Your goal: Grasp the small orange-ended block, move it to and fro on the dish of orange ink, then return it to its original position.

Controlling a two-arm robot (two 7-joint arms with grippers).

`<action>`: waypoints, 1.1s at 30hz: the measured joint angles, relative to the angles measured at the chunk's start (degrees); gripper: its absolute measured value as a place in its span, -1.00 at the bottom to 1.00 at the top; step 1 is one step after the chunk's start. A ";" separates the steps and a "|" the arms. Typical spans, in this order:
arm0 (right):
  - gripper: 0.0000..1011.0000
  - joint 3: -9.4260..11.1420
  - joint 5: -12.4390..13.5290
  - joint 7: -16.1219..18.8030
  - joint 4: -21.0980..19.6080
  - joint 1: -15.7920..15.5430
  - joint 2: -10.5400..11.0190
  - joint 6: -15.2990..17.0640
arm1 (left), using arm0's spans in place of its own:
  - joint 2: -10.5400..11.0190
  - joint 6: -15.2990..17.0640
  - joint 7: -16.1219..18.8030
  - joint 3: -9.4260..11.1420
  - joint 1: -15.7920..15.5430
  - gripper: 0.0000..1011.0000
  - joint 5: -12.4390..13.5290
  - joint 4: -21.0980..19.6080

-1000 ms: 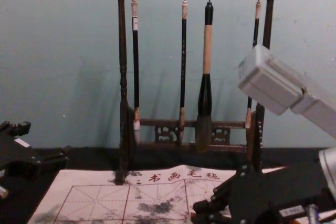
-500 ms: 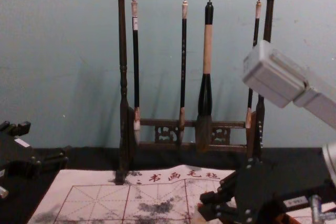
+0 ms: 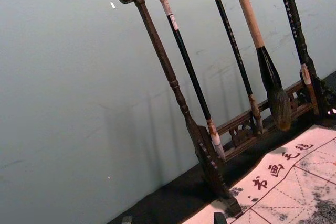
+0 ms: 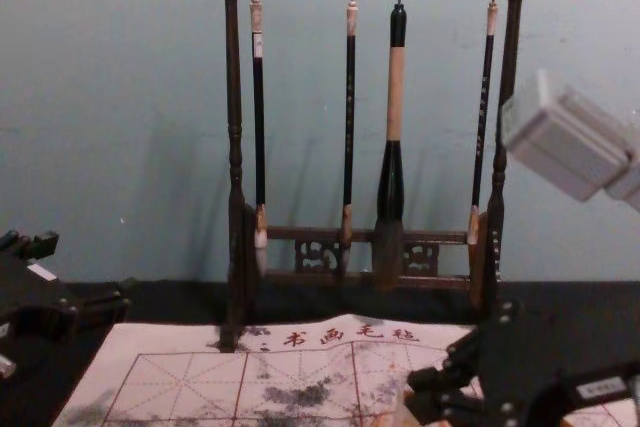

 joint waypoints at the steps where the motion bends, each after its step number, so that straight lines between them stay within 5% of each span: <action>1: -0.85 0.16 0.24 0.04 -0.51 -0.38 0.44 -0.01 | 0.00 0.00 0.00 0.00 0.00 0.98 0.00 0.00; 12: -0.85 0.30 0.89 0.59 -2.73 -1.84 2.09 -0.33 | 0.00 0.00 0.00 0.00 0.00 0.98 0.00 0.00; 33: -0.85 -1.60 0.07 0.96 -1.61 -0.47 0.01 -0.21 | 0.00 0.00 0.00 0.00 0.00 0.98 0.00 0.00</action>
